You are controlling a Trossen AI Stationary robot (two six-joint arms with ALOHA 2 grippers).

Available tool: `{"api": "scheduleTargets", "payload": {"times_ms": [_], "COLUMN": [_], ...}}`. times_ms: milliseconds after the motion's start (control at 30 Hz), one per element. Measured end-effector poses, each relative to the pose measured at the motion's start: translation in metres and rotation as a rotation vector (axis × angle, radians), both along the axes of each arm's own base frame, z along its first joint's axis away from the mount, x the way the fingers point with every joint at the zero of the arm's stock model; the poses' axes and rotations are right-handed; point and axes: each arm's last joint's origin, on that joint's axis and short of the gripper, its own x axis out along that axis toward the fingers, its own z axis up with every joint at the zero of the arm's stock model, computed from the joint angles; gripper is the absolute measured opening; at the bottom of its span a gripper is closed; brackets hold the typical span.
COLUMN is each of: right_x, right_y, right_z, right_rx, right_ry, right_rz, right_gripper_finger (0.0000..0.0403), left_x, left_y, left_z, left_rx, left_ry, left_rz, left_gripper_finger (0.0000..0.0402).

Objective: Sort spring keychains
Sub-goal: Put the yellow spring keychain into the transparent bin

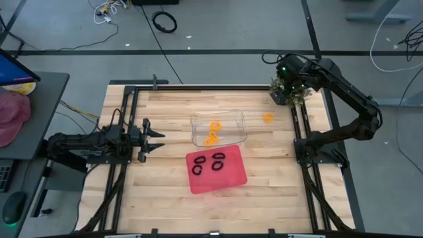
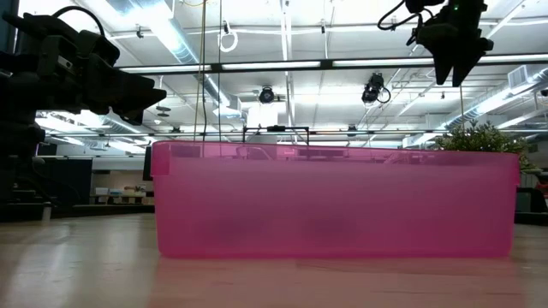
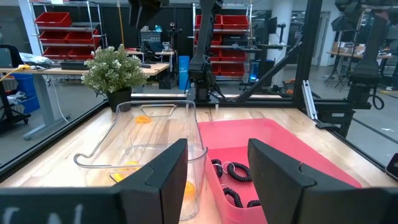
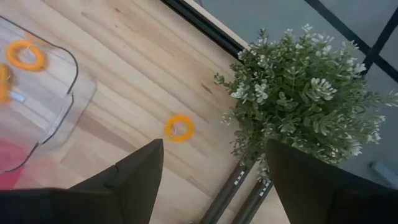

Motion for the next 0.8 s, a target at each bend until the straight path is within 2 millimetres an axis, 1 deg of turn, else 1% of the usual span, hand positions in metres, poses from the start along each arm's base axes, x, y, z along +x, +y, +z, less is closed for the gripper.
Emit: {"api": "scheduleTargets", "payload": {"times_ms": [633, 800], "right_x": [0.0009, 0.0057], "right_y": [0.0002, -0.0043], "right_z": [-0.0001, -0.0044], "right_rx": [0.012, 0.027], "right_ry": [-0.012, 0.008], "right_rz": [0.013, 0.01], "right_gripper_finger": [0.0286, 0.0286], "left_x": [0.0, 0.0], "left_y": [0.0, 0.0], "left_z": [0.0, -0.0001], "left_rx": [0.0, 0.0], "left_ry": [0.0, 0.0], "left_rz": [0.0, 0.0], "left_gripper_finger": [0.0172, 0.0172]}}
